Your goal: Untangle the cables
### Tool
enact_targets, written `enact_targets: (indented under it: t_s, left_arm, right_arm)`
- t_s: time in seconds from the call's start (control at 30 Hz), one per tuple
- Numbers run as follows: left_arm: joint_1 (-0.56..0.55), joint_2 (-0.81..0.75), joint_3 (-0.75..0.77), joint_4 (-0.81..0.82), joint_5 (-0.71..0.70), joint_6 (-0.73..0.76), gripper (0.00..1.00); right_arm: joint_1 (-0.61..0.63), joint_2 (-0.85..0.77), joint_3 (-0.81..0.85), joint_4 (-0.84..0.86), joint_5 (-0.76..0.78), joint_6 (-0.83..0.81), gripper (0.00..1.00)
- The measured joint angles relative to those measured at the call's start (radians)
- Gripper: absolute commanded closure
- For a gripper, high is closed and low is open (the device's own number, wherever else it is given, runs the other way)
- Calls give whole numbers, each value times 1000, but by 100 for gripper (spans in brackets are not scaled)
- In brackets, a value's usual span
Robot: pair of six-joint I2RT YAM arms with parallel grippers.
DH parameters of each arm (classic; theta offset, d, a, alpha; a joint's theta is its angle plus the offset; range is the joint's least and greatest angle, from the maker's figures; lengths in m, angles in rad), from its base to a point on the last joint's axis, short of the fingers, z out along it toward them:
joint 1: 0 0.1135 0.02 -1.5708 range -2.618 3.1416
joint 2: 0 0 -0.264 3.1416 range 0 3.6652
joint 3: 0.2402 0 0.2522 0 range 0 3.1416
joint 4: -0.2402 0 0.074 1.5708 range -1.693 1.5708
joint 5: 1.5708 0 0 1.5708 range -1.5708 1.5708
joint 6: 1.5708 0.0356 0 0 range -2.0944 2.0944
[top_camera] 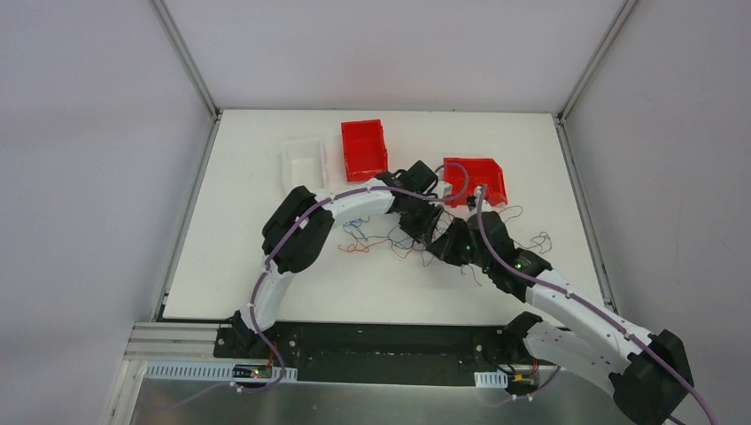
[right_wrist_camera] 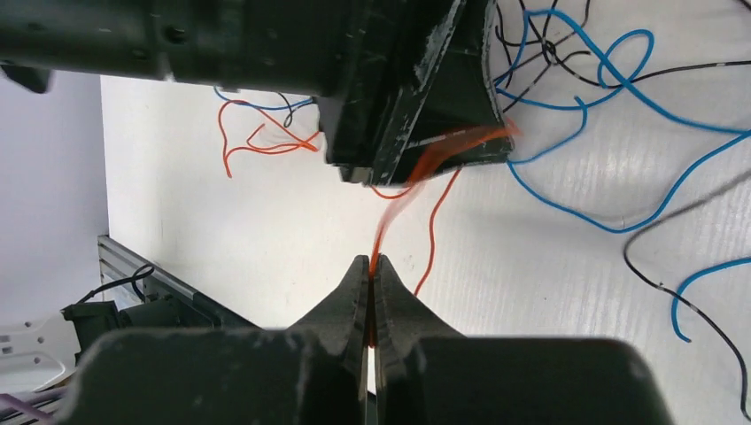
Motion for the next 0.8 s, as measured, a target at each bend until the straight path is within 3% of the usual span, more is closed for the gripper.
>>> enact_targets:
  t_s: [0.07, 0.2, 0.5, 0.53, 0.8]
  left_arm:
    - [-2, 14, 4, -7, -4, -1, 78]
    - [0, 20, 4, -22, -55, -20, 80]
    - [56, 10, -12, -17, -101, -67, 79]
    - [64, 6, -17, -16, -106, -72, 79]
    - [93, -52, -105, 11, -167, -83, 81]
  right_arm:
    - [0, -22, 14, -32, 1, -9, 100]
    - [0, -45, 130, -128, 38, -45, 100]
    - [-46, -28, 692, -309, 199, -164, 100]
    - [-60, -3, 814, -341, 243, -180, 100]
    - [-114, 101, 1220, -420, 523, -292, 100]
